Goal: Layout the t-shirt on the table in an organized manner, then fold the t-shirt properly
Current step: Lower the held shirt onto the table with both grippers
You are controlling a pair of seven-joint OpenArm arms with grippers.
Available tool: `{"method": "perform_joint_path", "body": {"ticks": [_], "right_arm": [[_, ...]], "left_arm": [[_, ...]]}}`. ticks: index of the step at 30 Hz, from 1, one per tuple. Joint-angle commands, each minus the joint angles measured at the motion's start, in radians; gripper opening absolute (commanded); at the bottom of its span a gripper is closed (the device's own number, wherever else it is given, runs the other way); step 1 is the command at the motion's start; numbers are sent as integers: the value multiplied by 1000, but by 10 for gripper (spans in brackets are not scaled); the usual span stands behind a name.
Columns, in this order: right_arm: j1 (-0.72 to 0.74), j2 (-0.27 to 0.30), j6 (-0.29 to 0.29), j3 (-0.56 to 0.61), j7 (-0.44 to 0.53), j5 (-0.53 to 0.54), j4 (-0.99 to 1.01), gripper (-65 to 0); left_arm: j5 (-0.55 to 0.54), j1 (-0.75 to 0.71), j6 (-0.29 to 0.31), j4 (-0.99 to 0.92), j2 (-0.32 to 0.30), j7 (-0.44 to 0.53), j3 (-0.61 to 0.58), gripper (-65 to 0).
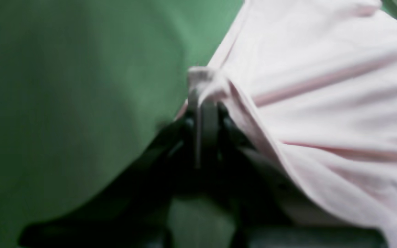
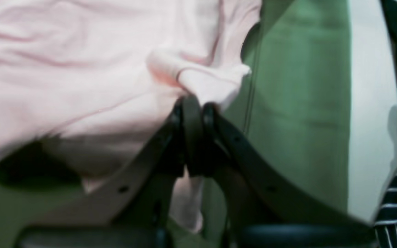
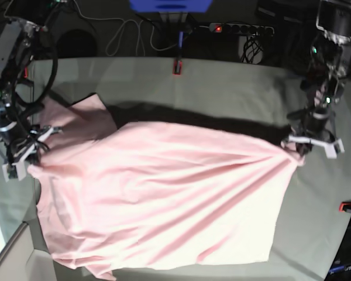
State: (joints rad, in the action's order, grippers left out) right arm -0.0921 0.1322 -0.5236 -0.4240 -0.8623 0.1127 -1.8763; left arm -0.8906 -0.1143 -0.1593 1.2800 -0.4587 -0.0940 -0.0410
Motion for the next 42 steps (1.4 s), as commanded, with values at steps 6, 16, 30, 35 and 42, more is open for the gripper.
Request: {"method": "perform_joint_path", "body": {"ticks": [6, 16, 30, 35, 42], "right_arm": [[-4, 8, -68, -5, 27, 9, -21, -650], [-34, 8, -69, -5, 28, 12, -21, -650], [-53, 8, -69, -5, 28, 11, -21, -650], [-56, 11, -69, -3, 28, 11, -21, -650], [-56, 14, -69, -8, 28, 9, -21, -650]], "left_arm": [[3, -52, -1, 71, -15, 23, 22, -358], [6, -226, -1, 277, 21, 29, 181, -306], [11, -114, -1, 194, 127, 21, 220, -305], [11, -69, -1, 114, 146, 21, 220, -307], [11, -45, -1, 51, 159, 21, 166, -311]]}}
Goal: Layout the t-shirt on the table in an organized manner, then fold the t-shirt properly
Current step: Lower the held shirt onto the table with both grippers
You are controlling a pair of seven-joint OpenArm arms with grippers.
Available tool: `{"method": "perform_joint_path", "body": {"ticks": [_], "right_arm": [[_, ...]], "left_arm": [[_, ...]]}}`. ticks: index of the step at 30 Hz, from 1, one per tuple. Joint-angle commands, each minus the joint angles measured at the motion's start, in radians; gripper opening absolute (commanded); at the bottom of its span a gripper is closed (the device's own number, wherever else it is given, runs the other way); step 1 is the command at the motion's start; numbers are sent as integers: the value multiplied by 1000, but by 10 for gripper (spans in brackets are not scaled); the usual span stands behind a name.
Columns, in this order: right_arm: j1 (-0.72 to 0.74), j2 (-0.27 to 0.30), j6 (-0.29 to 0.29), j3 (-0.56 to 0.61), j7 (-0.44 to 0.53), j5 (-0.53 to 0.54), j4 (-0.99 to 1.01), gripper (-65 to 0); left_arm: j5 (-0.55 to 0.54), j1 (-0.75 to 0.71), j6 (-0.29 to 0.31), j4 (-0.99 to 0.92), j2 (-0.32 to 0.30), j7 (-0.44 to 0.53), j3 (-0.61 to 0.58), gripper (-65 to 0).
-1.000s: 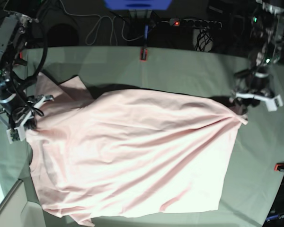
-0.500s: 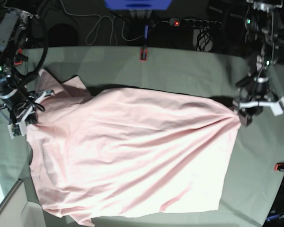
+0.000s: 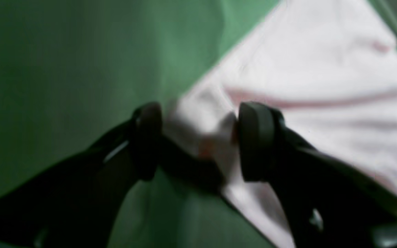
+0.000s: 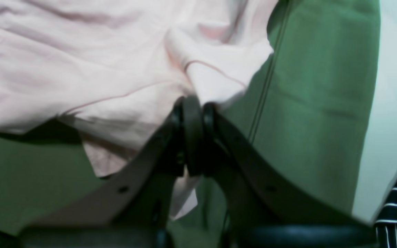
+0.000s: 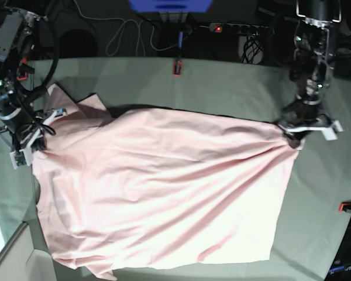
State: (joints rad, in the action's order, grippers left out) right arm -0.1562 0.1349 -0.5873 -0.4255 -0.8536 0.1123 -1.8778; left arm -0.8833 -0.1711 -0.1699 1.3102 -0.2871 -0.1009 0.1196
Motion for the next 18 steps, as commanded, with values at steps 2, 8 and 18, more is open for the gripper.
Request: {"method": "perform_joint_path", "body": {"ticks": [2, 8, 18], "right_arm": [[8, 12, -6, -6, 20, 10, -19, -650], [8, 13, -6, -6, 20, 10, -21, -650], [8, 30, -6, -8, 20, 10, -27, -650]], "left_arm": [[2, 9, 10, 21, -11, 28, -1, -349], [-1, 2, 10, 13, -7, 28, 5, -606], [-4, -140, 10, 137, -7, 36, 42, -650]]}}
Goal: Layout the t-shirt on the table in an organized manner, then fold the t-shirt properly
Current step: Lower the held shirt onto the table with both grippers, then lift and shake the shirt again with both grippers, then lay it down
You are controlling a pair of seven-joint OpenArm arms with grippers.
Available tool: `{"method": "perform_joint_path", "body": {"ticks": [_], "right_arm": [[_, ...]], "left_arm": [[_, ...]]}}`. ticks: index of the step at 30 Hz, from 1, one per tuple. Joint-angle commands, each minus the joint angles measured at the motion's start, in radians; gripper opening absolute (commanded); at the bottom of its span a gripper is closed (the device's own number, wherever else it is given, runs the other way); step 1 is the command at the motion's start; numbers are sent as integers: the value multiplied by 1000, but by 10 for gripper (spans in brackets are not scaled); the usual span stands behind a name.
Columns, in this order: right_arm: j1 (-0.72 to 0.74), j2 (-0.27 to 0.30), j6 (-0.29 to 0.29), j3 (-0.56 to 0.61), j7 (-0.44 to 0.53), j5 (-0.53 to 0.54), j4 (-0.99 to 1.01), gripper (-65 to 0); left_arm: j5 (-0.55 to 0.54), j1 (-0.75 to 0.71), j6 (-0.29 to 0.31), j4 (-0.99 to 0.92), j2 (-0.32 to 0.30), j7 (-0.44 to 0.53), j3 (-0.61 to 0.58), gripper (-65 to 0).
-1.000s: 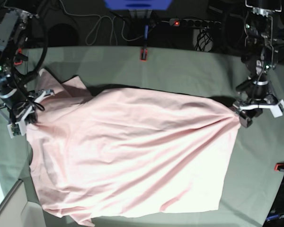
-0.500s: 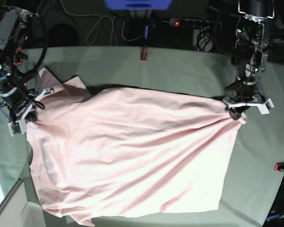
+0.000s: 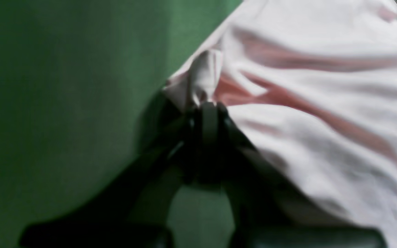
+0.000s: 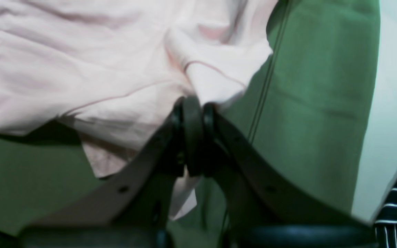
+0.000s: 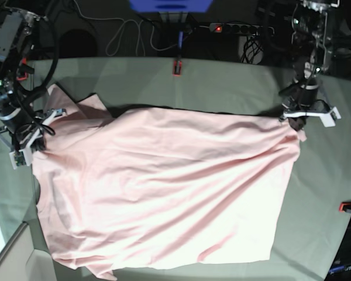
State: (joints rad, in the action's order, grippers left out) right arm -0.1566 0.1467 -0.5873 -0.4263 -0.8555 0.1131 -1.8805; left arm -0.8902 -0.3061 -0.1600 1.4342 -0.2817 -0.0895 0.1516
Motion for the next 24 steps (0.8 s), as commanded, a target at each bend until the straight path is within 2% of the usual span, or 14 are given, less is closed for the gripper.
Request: {"method": "perform_joint_path", "body": {"ticks": [1, 7, 10, 16, 18, 24], "right_arm": [[9, 27, -6, -7, 22, 10, -24, -650], [-16, 87, -18, -9, 20, 12, -26, -650], [-56, 104, -111, -6, 20, 9, -44, -650], [-77, 109, -111, -6, 20, 7, -60, -650], [-73, 126, -111, -7, 25, 7, -60, -650], [47, 136, -111, -9, 22, 6, -60, -650]], "left_arm": [[3, -25, 0, 37, -9, 24, 35, -650], [3, -84, 0, 73, -9, 24, 110, -650], [3, -98, 0, 72, -9, 23, 148, -650], [3, -89, 0, 79, -9, 23, 204, -650], [3, -84, 0, 84, -11, 23, 228, -650], [7, -11, 0, 118, -44, 18, 265, -650]]}}
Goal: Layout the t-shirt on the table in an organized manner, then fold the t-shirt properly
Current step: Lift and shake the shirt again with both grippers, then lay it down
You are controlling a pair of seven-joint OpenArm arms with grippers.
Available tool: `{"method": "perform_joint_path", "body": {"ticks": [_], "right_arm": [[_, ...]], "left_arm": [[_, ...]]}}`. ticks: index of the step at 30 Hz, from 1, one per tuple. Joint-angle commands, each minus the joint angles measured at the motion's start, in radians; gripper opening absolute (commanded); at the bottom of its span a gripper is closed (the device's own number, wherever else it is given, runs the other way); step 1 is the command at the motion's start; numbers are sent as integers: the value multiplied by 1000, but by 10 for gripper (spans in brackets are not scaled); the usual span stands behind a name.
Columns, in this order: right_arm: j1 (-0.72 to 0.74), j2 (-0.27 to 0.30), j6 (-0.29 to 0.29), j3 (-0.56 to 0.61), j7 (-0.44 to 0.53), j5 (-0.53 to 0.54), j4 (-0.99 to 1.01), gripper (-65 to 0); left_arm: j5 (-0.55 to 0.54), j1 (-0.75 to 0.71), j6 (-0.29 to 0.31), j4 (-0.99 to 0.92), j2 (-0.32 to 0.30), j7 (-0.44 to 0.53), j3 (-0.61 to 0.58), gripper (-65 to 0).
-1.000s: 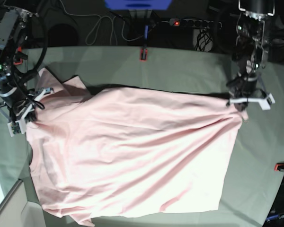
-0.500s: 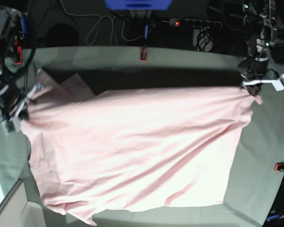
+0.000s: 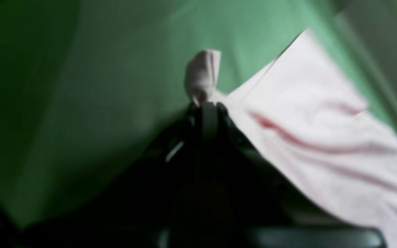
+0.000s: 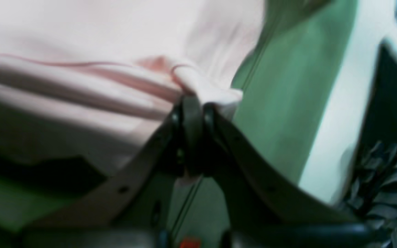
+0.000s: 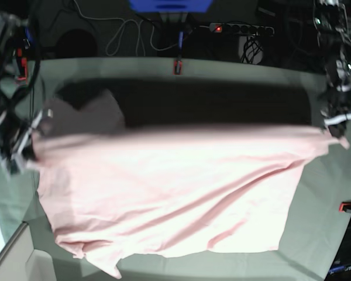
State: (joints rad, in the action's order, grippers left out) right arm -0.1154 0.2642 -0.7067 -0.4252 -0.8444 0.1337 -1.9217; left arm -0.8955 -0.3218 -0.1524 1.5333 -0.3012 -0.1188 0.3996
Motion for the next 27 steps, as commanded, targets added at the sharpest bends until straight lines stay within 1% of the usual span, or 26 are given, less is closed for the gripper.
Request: {"method": "perform_joint_path", "body": {"ticks": [1, 3, 5, 8, 11, 13, 15, 17, 19, 21, 22, 23, 25, 26, 27], "right_arm": [[29, 33, 9, -7, 10, -15, -19, -650], [85, 56, 9, -1, 10, -15, -9, -650], [170, 63, 9, 18, 10, -15, 15, -650], [313, 109, 9, 70, 10, -15, 109, -650], [469, 143, 9, 134, 10, -15, 225, -650], [593, 162, 9, 170, 10, -15, 333, -650], [719, 165, 9, 190, 12, -16, 434, -650], [850, 177, 9, 217, 12, -50, 534, -650], [960, 175, 9, 237, 18, -110, 608, -650], [1043, 172, 9, 248, 24, -147, 670, -650], [1095, 165, 9, 256, 40, -161, 706, -650], [1140, 159, 9, 263, 57, -171, 733, -650], [1216, 146, 9, 269, 80, -202, 779, -650], [1249, 134, 9, 268, 75, -216, 785, -650], [1278, 125, 9, 268, 72, -231, 785, -650]], "left_arm": [[11, 22, -8, 19, -36, 46, 14, -650], [14, 77, -8, 19, -62, 46, -9, -650], [16, 152, -8, 9, -95, 43, -55, -650], [16, 313, -8, -29, -143, -14, -166, -650], [16, 514, -8, -106, -161, -80, -262, -650], [17, 688, -8, -195, -163, -112, -347, -650], [17, 863, -8, -320, -163, -124, -448, -650], [17, 1041, -6, -449, -163, -120, -560, -650], [17, 1202, -6, -563, -158, -118, -670, -650], [17, 1335, -5, -663, -148, -117, -744, -650], [16, 1415, 7, -712, -129, -117, -782, -650], [16, 1479, 32, -758, -108, -117, -810, -650], [17, 1601, 101, -850, -66, -117, -851, -650], [23, 1631, 126, -885, -52, -115, -861, -650], [42, 1631, 152, -917, -34, -115, -873, -650]]}}
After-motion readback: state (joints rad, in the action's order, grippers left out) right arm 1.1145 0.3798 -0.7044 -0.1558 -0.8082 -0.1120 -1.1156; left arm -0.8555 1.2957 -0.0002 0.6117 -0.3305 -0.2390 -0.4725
